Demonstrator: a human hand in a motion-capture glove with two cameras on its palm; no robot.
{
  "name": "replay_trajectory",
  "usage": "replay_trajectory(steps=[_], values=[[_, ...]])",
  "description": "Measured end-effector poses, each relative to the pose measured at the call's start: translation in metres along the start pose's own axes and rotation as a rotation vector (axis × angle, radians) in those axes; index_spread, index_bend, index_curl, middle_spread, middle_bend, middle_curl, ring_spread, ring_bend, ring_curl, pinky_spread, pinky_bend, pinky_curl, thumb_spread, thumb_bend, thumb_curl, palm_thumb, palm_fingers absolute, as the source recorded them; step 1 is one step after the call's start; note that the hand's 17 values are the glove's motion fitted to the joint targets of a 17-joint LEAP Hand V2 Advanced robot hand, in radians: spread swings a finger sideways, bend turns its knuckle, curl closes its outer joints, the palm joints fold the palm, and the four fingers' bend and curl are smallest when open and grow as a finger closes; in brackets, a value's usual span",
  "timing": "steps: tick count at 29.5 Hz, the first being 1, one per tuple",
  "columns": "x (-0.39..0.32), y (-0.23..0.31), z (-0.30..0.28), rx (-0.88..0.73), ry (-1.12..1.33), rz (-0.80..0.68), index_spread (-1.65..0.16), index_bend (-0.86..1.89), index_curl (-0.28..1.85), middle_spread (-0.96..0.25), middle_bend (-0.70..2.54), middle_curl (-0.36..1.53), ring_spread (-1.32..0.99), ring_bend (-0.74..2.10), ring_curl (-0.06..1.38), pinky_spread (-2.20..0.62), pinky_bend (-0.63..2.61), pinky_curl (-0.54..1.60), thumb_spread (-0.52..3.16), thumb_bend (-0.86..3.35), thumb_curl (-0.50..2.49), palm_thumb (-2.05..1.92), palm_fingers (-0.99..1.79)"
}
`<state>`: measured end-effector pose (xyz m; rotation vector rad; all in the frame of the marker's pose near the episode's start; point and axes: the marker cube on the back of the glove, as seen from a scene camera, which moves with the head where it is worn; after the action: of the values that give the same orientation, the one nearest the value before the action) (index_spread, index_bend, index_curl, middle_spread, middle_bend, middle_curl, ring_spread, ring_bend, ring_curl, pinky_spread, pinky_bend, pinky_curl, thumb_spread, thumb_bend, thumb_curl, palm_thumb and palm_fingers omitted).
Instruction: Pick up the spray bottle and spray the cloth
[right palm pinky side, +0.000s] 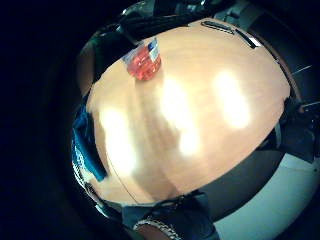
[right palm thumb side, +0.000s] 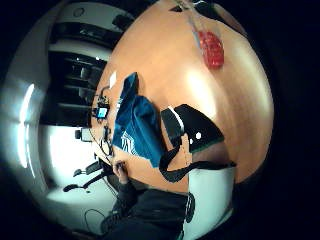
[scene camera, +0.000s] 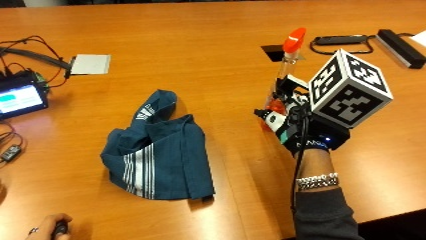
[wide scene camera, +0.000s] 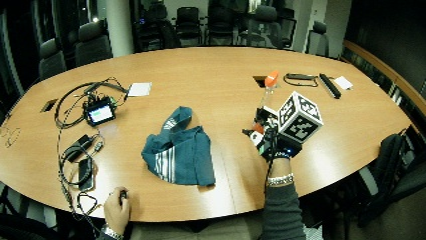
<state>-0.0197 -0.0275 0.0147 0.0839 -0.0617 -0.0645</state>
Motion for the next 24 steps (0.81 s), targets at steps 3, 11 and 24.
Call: replay_trajectory(steps=[3, 11, 24], values=[[0.003, -0.012, 0.005, 0.052, -0.043, -0.004, -0.39, 0.14, 0.27, 0.0, 0.21, 0.28, 0.01, 0.28, 0.21, 0.25, 0.36, 0.28, 1.11, 0.07, 0.24, 0.62, 0.48], [-0.001, -0.047, 0.007, 0.183, -0.265, 0.002, -0.37, 0.09, 0.24, -0.02, 0.25, 0.32, -0.02, 0.38, 0.26, 0.24, 0.36, 0.29, 1.13, 0.05, 0.27, 0.67, 0.6], [0.011, -0.098, 0.017, 0.183, -0.479, 0.094, -0.32, 0.1, 0.22, -0.04, 0.26, 0.35, -0.06, 0.46, 0.31, 0.19, 0.4, 0.33, 1.12, 0.06, 0.33, 0.82, 0.67]])
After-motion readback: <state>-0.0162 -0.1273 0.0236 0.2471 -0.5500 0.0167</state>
